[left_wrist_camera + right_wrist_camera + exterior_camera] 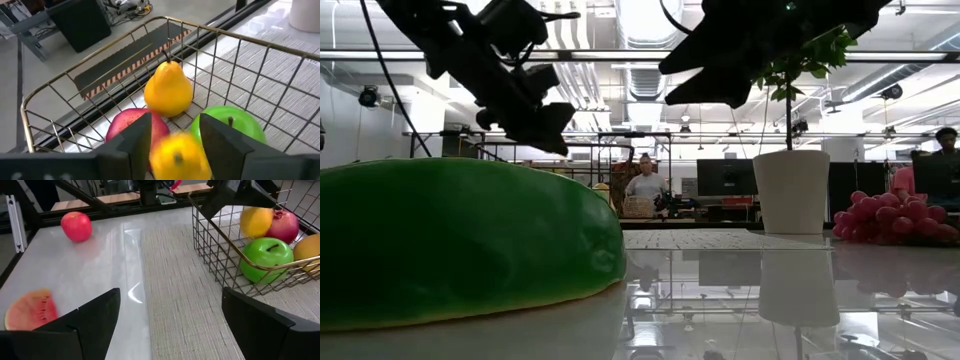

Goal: Build produce basket
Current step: Put the yellow lemon into the brown wire basket, then put the red bell pepper into the brown wire basket

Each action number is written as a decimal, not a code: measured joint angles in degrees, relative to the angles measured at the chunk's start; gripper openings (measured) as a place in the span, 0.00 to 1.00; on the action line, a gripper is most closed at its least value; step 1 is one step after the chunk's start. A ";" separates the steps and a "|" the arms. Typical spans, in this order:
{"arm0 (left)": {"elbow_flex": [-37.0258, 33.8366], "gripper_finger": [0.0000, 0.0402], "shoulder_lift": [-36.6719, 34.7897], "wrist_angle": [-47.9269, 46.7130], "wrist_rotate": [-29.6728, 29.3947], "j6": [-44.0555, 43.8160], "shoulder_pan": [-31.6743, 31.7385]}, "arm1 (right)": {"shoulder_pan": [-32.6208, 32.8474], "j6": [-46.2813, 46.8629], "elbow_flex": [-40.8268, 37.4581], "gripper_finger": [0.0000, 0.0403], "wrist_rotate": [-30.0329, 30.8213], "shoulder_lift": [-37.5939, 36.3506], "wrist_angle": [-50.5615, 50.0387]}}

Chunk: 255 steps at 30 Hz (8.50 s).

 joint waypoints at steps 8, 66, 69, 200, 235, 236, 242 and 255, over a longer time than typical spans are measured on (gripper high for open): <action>0.05 0.42 0.00 0.08 -0.02 0.02 -0.01 | 0.00 3.04 0.00 0.81 -0.27 0.00 -0.28; 1.68 0.42 -9.18 8.05 3.17 15.45 -13.47 | 21.30 83.35 21.53 0.81 -14.15 1.05 -75.72; 1.56 0.42 -9.18 8.05 3.17 15.58 -13.47 | 21.24 82.81 21.53 0.81 -16.01 3.65 -75.54; 3.54 0.71 19.87 47.39 18.62 34.47 -24.64 | 3.21 46.65 -11.13 0.24 2.23 -4.52 12.96; 3.54 0.57 19.67 48.01 16.40 34.29 -24.53 | 3.08 35.20 -11.02 0.71 4.63 -6.07 14.44; 3.54 0.57 19.67 48.03 15.28 34.29 -24.53 | 3.05 34.73 -10.98 0.72 4.73 -6.43 14.43; 3.31 0.57 18.16 47.71 10.61 34.56 -24.53 | 3.10 32.29 -10.97 0.75 4.04 -8.66 14.09; -0.67 0.57 8.84 45.53 10.28 34.49 -25.46 | 3.87 27.29 -10.99 0.72 3.49 -14.36 13.69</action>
